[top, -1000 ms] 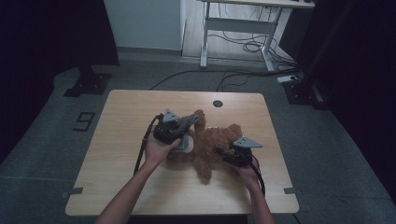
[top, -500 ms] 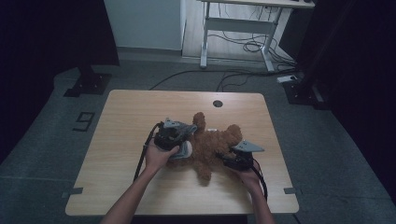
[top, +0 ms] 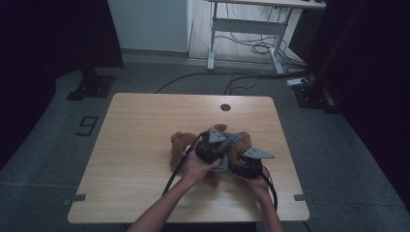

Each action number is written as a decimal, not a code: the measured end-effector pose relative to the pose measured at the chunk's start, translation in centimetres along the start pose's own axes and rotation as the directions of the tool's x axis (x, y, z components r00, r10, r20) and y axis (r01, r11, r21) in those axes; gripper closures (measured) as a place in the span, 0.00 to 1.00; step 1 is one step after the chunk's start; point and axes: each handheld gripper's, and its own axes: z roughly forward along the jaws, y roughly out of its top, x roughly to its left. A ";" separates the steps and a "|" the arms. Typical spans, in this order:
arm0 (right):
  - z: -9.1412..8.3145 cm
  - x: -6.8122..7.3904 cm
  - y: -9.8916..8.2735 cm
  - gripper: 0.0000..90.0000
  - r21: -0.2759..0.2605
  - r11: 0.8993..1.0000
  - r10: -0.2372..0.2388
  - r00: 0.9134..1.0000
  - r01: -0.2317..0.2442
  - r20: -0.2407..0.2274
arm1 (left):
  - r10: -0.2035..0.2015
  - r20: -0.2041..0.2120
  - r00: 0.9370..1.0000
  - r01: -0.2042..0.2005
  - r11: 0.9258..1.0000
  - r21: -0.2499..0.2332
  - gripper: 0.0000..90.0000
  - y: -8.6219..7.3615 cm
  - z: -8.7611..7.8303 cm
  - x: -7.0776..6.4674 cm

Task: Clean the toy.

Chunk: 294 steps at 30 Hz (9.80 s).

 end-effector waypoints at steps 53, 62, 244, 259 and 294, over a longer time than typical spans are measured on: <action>0.1 -0.8 -0.6 0.57 -0.010 0.998 0.062 0.996 -0.063 -0.062 | -0.214 -0.301 0.929 0.258 0.960 0.113 0.87 -12.0 -6.7 13.5; 0.0 -1.0 -0.7 0.57 -0.017 0.998 0.066 0.995 -0.067 -0.072 | -0.136 -0.246 0.960 0.137 0.990 -0.011 0.87 -6.3 -11.0 11.1; -3.8 -2.0 -0.9 0.73 -0.075 0.988 0.133 0.991 -0.132 0.002 | -0.075 -0.100 0.992 0.078 0.997 0.019 0.86 -2.8 -5.6 5.5; -3.6 -2.4 -1.3 0.73 -0.060 0.986 0.152 0.988 -0.153 -0.006 | -0.131 -0.180 0.975 0.132 0.991 -0.003 0.86 -6.4 -9.3 9.3; -3.7 -2.8 -1.6 0.73 -0.058 0.985 0.163 0.987 -0.163 -0.004 | -0.061 -0.063 0.996 0.061 0.998 -0.010 0.87 -2.9 -5.5 4.0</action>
